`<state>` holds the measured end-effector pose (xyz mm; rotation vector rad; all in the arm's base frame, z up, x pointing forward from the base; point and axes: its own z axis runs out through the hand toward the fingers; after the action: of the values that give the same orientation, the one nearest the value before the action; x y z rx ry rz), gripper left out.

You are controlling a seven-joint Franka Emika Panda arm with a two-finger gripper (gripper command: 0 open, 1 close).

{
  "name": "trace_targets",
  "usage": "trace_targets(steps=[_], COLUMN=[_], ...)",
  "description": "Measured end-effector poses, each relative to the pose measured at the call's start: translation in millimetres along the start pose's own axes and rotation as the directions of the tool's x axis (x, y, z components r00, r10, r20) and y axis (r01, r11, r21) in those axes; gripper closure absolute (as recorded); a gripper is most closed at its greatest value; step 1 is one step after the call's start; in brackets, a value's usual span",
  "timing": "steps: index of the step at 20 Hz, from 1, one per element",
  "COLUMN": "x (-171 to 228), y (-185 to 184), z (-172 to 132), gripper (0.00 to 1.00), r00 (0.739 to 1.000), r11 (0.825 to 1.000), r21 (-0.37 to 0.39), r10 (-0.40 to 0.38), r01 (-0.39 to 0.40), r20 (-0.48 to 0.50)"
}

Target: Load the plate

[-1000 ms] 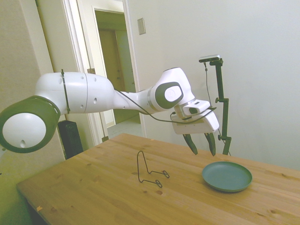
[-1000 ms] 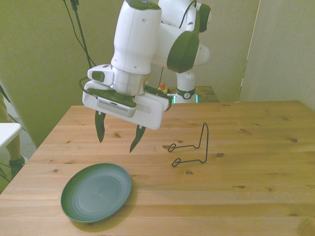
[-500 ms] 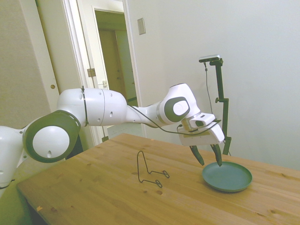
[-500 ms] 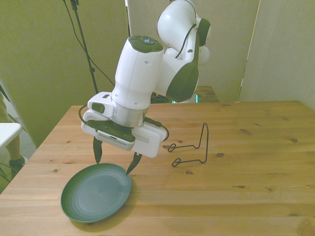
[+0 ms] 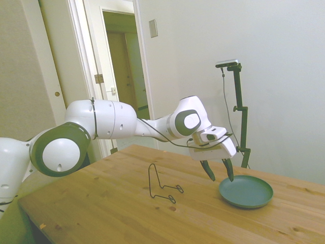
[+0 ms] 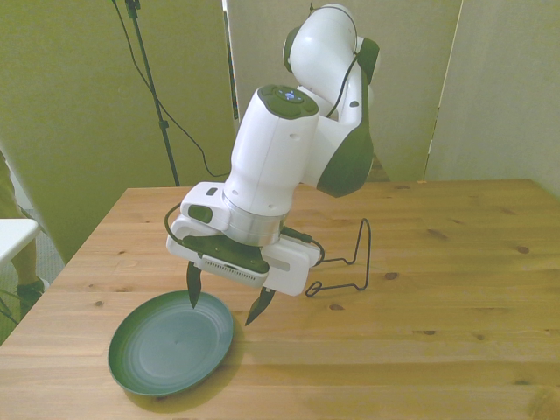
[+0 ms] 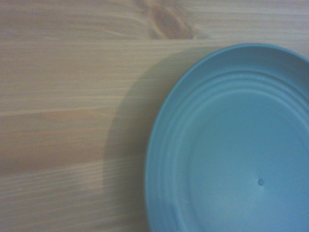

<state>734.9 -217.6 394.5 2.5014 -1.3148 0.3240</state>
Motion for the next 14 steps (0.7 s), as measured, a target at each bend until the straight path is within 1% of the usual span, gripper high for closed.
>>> trace_targets(steps=[8, 14], x=[-5, -4], y=[-6, -9], z=[20, 29], gripper=[0.00, 0.00], r00=[1.000, 1.000], r11=[0.999, 0.998], r21=[-0.037, -0.057], r10=[0.005, 0.004], r01=[-0.005, -0.005], r20=[-0.012, -0.028])
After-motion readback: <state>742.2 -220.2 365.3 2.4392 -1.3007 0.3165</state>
